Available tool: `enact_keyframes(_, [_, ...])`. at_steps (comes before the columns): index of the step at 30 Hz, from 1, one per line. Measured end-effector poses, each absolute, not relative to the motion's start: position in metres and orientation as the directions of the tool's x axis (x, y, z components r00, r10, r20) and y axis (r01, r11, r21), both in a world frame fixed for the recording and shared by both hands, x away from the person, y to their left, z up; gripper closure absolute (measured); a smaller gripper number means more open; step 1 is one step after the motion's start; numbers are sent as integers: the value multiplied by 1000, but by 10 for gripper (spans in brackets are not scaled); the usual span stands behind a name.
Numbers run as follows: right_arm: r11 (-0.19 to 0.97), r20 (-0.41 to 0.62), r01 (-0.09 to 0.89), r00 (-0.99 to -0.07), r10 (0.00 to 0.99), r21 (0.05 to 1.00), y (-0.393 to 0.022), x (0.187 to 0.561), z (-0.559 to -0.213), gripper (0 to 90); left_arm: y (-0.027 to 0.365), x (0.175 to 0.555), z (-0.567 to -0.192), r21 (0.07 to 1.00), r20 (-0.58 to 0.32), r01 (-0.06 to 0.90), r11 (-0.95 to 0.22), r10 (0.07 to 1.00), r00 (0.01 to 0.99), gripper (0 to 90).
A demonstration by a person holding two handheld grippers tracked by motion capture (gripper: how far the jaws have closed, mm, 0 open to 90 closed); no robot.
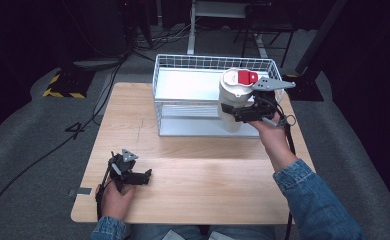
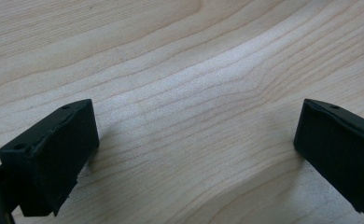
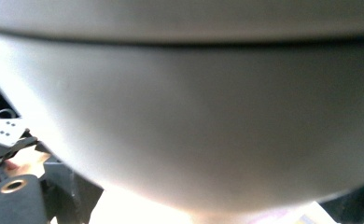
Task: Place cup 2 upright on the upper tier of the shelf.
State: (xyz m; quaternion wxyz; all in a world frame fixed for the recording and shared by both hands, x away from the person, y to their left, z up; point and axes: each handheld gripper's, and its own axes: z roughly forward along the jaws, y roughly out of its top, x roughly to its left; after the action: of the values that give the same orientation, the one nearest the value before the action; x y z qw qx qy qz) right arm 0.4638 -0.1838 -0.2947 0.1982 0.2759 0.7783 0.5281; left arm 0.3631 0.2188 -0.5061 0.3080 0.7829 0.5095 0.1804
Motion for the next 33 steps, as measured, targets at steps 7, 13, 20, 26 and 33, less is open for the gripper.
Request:
enact_keyframes(7, [278,-22,228,-735,677,933,-187,481,-281,115,219,364,-506,664,-28,686,-297,907,420,4])
enact_keyframes(13, [277,-29,237,-710,704,931,-189,495,-275,115,219,364,-506,664,-28,686,-297,907,420,4])
enact_keyframes(20, [251,-21,247,-674,739,936,-194,511,-265,115,219,364,-506,664,-28,686,-297,907,420,4])
enact_keyframes(26, [238,-20,255,-643,766,937,-198,527,-261,115,219,364,-506,663,-28,686,-300,906,423,4])
enact_keyframes(33, [232,-5,290,-614,789,929,-198,544,-264,115,219,364,-506,663,-28,687,-298,907,421,4])
